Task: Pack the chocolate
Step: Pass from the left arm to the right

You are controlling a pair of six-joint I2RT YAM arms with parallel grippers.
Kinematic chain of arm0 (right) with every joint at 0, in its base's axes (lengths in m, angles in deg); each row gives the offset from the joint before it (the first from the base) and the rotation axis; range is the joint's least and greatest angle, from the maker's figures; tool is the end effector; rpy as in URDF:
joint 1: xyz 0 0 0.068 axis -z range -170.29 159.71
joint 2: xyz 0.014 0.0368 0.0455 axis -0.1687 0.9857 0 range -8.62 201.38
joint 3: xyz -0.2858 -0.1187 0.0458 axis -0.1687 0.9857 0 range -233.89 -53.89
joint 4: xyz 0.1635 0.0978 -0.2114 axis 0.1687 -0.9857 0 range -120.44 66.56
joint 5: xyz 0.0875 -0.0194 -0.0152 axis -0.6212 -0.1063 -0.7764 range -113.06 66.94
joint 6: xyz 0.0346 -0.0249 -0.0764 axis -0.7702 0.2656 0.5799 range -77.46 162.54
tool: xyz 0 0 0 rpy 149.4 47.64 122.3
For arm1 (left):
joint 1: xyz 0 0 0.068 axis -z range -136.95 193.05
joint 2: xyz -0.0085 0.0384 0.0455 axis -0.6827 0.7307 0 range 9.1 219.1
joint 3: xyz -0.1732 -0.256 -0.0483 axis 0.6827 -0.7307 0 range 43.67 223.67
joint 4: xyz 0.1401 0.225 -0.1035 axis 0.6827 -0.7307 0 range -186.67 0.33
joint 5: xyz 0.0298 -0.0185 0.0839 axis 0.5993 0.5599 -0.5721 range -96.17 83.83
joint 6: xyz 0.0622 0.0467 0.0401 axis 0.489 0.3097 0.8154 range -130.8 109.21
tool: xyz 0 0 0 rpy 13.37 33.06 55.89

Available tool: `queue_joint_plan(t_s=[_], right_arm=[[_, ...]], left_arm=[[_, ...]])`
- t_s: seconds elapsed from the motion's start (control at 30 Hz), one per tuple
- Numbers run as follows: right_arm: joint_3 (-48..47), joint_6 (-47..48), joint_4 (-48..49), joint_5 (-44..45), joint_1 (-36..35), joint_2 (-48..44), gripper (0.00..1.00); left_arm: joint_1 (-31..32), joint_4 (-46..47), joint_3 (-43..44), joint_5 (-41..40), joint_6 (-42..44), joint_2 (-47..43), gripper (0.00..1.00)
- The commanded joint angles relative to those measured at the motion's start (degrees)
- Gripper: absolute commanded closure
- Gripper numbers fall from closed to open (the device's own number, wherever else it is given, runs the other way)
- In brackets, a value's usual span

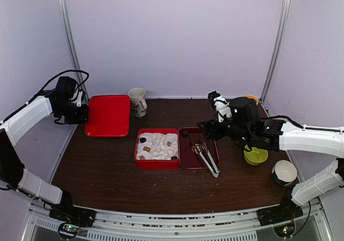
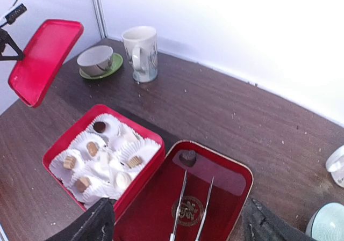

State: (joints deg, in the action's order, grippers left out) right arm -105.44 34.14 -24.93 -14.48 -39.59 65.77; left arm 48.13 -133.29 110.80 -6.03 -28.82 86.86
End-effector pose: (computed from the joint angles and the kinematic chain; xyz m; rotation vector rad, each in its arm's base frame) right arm 0.2350 0.2555 0.2961 -0.6150 1.9296 0.4969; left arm 0.3186 -0.0285 0.2980 -0.2838 2.5097 -0.1663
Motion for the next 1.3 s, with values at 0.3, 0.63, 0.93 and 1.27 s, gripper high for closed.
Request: queue_joint_plan(t_s=[0.3, 0.63, 0.93, 1.27], right_arm=[[-5.99, 21.41, 0.78, -4.78, -6.59, -5.43, 0.09], [-9.0, 32.37, -3.85, -3.65, -8.03, -7.62, 0.0], [-3.77, 52.75, 0.93, 3.03, -16.49, -7.38, 0.0], [1.7, 69.33, 6.92, 3.98, -22.42, -7.73, 0.0]], left_arm=[[5.51, 1.03, 3.46, 20.32, 4.57, -1.2, 1.0], [10.01, -1.12, 7.18, 25.6, 7.08, 2.31, 1.0], [12.5, -2.31, 8.27, 30.43, 9.09, 4.45, 1.0], [13.38, -2.35, 5.77, 32.22, 9.54, 5.03, 1.0]])
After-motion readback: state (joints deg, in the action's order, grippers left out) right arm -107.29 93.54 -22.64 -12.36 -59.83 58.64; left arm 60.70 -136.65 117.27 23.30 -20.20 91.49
